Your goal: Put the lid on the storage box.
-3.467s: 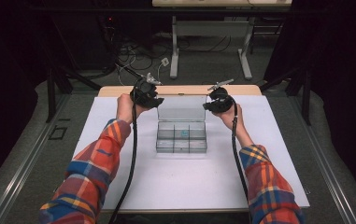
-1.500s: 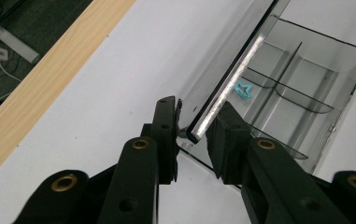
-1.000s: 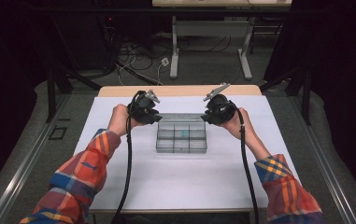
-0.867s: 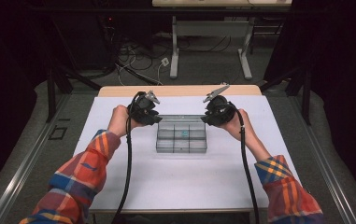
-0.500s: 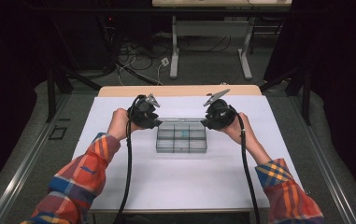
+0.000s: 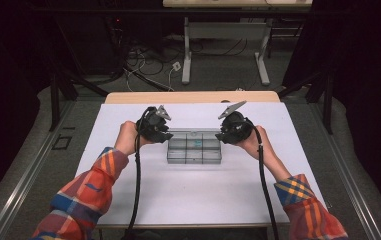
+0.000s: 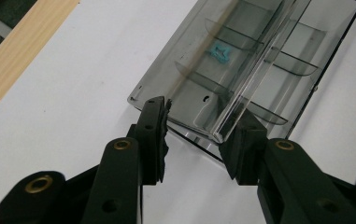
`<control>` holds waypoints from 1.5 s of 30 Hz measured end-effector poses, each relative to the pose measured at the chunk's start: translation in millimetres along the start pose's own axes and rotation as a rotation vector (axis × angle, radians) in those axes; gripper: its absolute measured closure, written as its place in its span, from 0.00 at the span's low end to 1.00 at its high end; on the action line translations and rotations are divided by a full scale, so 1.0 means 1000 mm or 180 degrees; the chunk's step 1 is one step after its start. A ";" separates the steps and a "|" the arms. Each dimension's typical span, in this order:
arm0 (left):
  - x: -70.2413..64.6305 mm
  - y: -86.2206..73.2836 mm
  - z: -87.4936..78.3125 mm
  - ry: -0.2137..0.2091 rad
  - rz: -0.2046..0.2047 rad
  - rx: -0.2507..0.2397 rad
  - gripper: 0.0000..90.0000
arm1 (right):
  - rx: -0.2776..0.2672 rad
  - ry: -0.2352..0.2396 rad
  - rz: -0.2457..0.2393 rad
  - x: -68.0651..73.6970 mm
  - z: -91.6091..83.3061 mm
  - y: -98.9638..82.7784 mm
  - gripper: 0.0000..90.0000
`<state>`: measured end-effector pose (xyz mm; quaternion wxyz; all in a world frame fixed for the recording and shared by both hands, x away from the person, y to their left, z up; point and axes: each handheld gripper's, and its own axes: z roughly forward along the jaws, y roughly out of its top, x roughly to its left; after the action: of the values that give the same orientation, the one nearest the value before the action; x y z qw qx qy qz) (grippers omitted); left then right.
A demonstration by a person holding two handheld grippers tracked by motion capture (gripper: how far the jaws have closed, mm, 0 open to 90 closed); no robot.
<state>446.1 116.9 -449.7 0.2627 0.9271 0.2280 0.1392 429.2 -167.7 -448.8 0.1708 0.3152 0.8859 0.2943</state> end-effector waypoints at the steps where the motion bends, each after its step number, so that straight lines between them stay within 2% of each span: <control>1: 0.000 0.000 0.000 -0.0027 -0.0003 0.0019 0.70 | -0.0008 -0.0013 0.0003 0.001 0.000 -0.001 0.71; 9: -0.006 -0.005 0.002 0.0007 0.0018 0.0045 0.68 | 0.0036 0.0023 -0.0010 0.004 0.001 -0.005 0.69; 18: -0.012 -0.012 0.006 0.0011 -0.0032 0.0066 0.65 | 0.0052 0.0014 -0.0010 0.010 0.003 -0.014 0.68; 20: -0.015 -0.013 0.008 0.0048 -0.0049 0.0093 0.65 | 0.0015 -0.0002 0.0008 0.012 0.005 -0.017 0.67; 21: -0.016 -0.014 0.008 0.0068 -0.0060 0.0109 0.65 | 0.0070 -0.0004 -0.0020 0.012 0.004 -0.017 0.67; 23: -0.019 -0.015 0.010 0.0105 -0.0030 0.0106 0.64 | 0.0074 -0.0019 -0.0021 0.014 0.006 -0.019 0.67; 28: -0.022 -0.019 0.012 0.0091 -0.0052 0.0147 0.63 | 0.0119 -0.0012 0.0014 0.017 0.007 -0.025 0.67; 29: -0.022 -0.020 0.013 0.0073 -0.0060 0.0168 0.63 | 0.0124 -0.0017 -0.0017 0.016 0.008 -0.026 0.67; 30: -0.022 -0.022 0.014 0.0042 -0.0072 0.0186 0.64 | 0.0123 0.0000 0.0023 0.017 0.010 -0.028 0.67; 31: -0.023 -0.023 0.015 0.0034 -0.0077 0.0185 0.64 | 0.0118 0.0014 -0.0012 0.017 0.011 -0.029 0.67; 32: -0.024 -0.024 0.016 0.0028 -0.0090 0.0183 0.64 | 0.0140 0.0015 0.0024 0.018 0.011 -0.030 0.67; 40: -0.027 -0.029 0.020 -0.0027 -0.0104 0.0206 0.65 | 0.0155 0.0062 0.0020 0.021 0.015 -0.036 0.65; 42: -0.029 -0.030 0.022 0.0004 -0.0112 0.0198 0.65 | 0.0119 0.0071 0.0039 0.022 0.015 -0.038 0.65; 45: -0.031 -0.031 0.024 0.0028 -0.0110 0.0200 0.65 | 0.0155 0.0062 0.0068 0.023 0.015 -0.039 0.64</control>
<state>417.7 115.1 -491.2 0.2349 0.9302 0.2494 0.1315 401.2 -170.9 -488.0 0.1514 0.3259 0.8910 0.2775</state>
